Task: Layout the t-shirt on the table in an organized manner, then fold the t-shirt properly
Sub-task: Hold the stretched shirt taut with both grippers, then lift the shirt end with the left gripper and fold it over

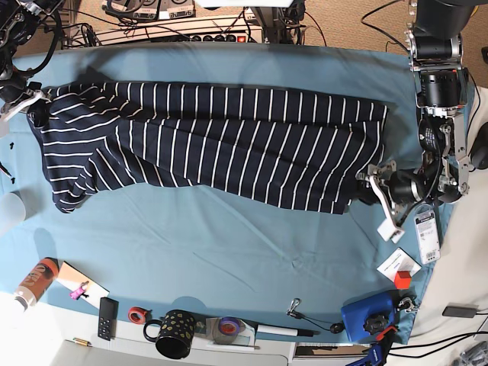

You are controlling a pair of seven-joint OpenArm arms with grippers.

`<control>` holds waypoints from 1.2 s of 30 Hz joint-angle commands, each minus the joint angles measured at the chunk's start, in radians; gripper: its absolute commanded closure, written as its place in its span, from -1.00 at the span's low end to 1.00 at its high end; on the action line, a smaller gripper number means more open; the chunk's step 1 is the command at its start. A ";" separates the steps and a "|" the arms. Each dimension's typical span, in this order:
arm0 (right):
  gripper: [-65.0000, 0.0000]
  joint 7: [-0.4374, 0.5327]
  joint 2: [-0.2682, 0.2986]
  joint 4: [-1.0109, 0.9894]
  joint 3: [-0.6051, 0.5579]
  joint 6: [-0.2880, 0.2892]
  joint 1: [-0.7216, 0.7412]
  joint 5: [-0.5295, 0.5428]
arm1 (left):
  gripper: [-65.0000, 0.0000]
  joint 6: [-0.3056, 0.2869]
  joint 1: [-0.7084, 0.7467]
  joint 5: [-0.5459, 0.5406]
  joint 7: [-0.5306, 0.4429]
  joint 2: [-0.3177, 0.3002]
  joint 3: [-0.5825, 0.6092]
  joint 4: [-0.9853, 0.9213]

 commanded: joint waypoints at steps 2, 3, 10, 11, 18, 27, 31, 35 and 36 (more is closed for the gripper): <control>1.00 0.017 0.025 0.016 0.008 0.004 0.004 0.010 | 0.04 -0.002 -0.012 -0.015 -0.007 0.002 -0.003 0.015; 1.00 0.018 0.025 0.016 0.008 0.004 0.004 0.010 | 0.04 -0.004 -0.007 -0.015 -0.006 0.008 -0.003 0.015; 1.00 0.017 0.025 0.016 0.008 0.004 0.003 0.010 | 0.04 0.000 0.013 -0.028 -0.001 0.016 -0.003 0.015; 1.00 0.017 0.025 0.016 0.008 0.004 0.003 0.010 | 0.07 0.000 0.012 -0.036 0.009 0.016 -0.003 0.015; 1.00 0.020 0.025 0.016 0.008 0.004 0.004 0.010 | 0.63 -0.001 0.010 -0.087 0.062 0.016 -0.003 0.015; 1.00 0.021 0.025 0.016 0.008 0.004 0.004 0.010 | 1.00 -0.005 -0.003 -0.074 0.053 0.016 -0.003 0.015; 1.00 0.023 0.025 0.016 0.008 0.004 0.004 0.010 | 1.00 -0.004 -0.068 -0.064 0.058 0.016 -0.004 0.015; 1.00 0.023 0.025 0.016 0.008 0.004 0.004 0.010 | 1.00 -0.004 -0.154 -0.064 0.067 0.016 -0.004 0.015; 1.00 0.023 0.025 0.016 0.008 0.004 0.004 0.010 | 1.00 -0.004 -0.172 -0.064 0.077 0.016 -0.004 0.015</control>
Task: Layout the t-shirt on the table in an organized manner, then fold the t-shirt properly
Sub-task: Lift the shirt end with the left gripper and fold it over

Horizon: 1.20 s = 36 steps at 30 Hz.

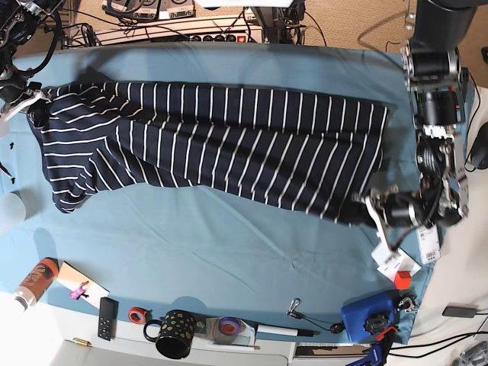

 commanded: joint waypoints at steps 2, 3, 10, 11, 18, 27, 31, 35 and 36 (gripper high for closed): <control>1.00 0.022 0.025 0.016 0.008 0.004 0.004 0.010 | 1.00 -0.004 -0.055 -0.023 0.016 -0.012 -0.003 0.016; 1.00 0.023 0.025 0.016 0.008 0.004 0.004 0.011 | 1.00 -0.008 -0.062 -0.027 0.025 -0.013 -0.003 0.016; 1.00 0.023 0.025 0.016 0.008 0.004 0.004 0.011 | 1.00 -0.056 -0.038 -0.166 0.107 -0.058 -0.003 0.016; 1.00 0.023 0.025 0.016 0.008 0.004 0.004 0.010 | 1.00 -0.066 -0.031 -0.202 0.107 -0.069 -0.003 0.016; 1.00 0.022 0.025 0.016 0.008 0.004 0.004 0.010 | 1.00 -0.132 0.058 -0.440 0.107 -0.173 -0.003 0.024; 1.00 0.048 0.025 0.016 0.008 0.004 0.009 0.011 | 1.00 -0.159 0.251 -0.516 0.107 -0.243 -0.003 0.194; 1.00 0.045 0.026 0.016 0.008 0.004 0.009 0.002 | 1.00 -0.162 0.350 -0.513 0.107 -0.241 -0.003 0.267; 1.00 0.071 0.026 0.016 0.009 0.004 0.009 -0.056 | 1.00 -0.161 0.409 -0.452 0.107 -0.241 -0.004 0.280; 1.00 0.085 0.026 0.016 0.008 0.004 0.009 -0.074 | 1.00 -0.161 0.414 -0.446 0.107 -0.241 -0.004 0.280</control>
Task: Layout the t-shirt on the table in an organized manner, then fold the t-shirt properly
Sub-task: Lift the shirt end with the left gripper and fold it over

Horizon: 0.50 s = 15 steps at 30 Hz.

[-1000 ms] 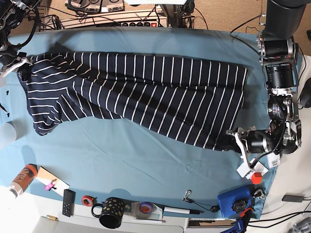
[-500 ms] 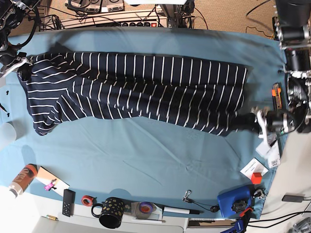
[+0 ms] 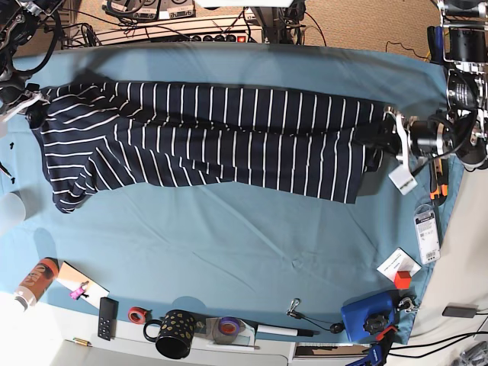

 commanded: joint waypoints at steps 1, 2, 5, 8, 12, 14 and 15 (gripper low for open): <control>1.00 0.037 0.026 0.016 0.008 0.003 0.004 -0.006 | 1.00 -0.003 -0.011 -0.018 -0.011 -0.019 -0.009 0.015; 1.00 0.047 0.026 0.016 0.009 0.003 0.004 -0.017 | 1.00 -0.003 -0.011 -0.018 -0.011 -0.019 -0.009 0.015; 1.00 0.058 0.026 0.016 0.009 0.003 0.004 -0.023 | 1.00 -0.003 -0.012 -0.018 -0.011 -0.019 -0.022 0.015; 1.00 0.069 0.026 0.016 0.008 0.003 0.004 -0.023 | 1.00 -0.003 -0.011 -0.018 -0.011 -0.019 -0.060 0.015; 1.00 0.070 0.026 0.016 0.009 0.002 0.004 -0.023 | 1.00 -0.003 -0.011 -0.018 -0.011 -0.019 -0.123 0.015; 1.00 0.073 0.026 0.016 0.009 0.002 0.004 -0.023 | 1.00 -0.003 -0.011 -0.018 -0.011 -0.019 -0.145 0.015; 1.00 0.073 0.026 0.016 0.009 0.002 0.004 -0.023 | 1.00 -0.004 -0.007 -0.019 -0.011 -0.021 -0.148 0.015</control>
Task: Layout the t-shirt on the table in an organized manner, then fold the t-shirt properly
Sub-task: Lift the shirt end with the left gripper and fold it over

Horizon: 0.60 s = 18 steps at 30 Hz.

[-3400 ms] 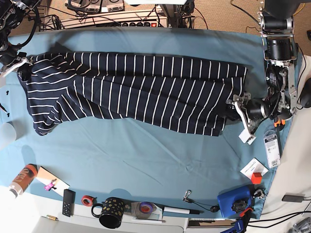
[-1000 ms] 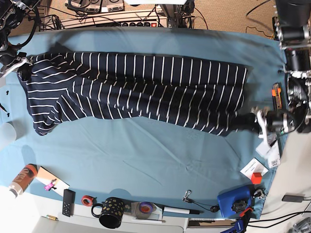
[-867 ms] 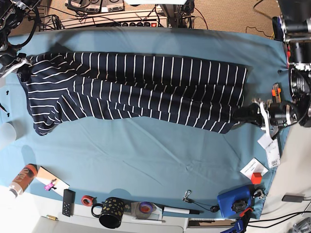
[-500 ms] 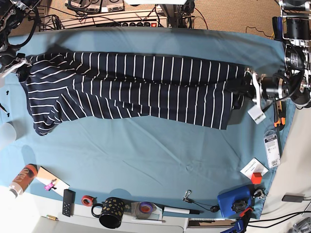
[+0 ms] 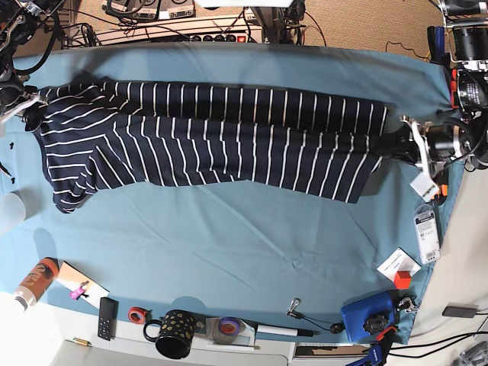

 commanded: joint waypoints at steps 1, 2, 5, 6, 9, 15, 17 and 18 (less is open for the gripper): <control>1.00 0.024 0.026 0.016 0.009 0.002 0.003 0.002 | 1.00 -0.011 -0.002 -0.026 -0.010 -0.022 -0.008 0.015; 1.00 0.020 0.026 0.016 0.009 0.002 0.003 0.002 | 1.00 -0.015 0.008 -0.030 -0.010 -0.022 -0.008 0.015; 1.00 0.014 0.026 0.016 0.009 0.002 0.003 -0.012 | 1.00 -0.014 0.050 -0.032 -0.010 -0.022 -0.008 0.015; 1.00 0.014 0.026 0.016 0.009 0.002 0.003 -0.025 | 1.00 -0.014 0.064 -0.032 -0.010 -0.022 -0.008 0.015; 1.00 0.014 0.026 0.016 0.009 0.002 0.003 -0.039 | 1.00 -0.014 0.098 -0.033 -0.010 -0.021 -0.008 0.015; 1.00 0.010 0.026 0.016 0.008 0.003 0.003 -0.039 | 0.80 -0.019 0.130 -0.032 -0.010 -0.021 -0.008 0.014; 1.00 -0.014 0.026 0.016 0.008 0.003 0.003 -0.039 | 0.44 -0.019 0.132 -0.032 -0.010 -0.021 -0.008 0.014; 1.00 -0.025 0.026 0.016 0.008 0.003 0.003 -0.039 | 0.28 -0.019 0.132 -0.032 -0.010 -0.021 -0.008 0.014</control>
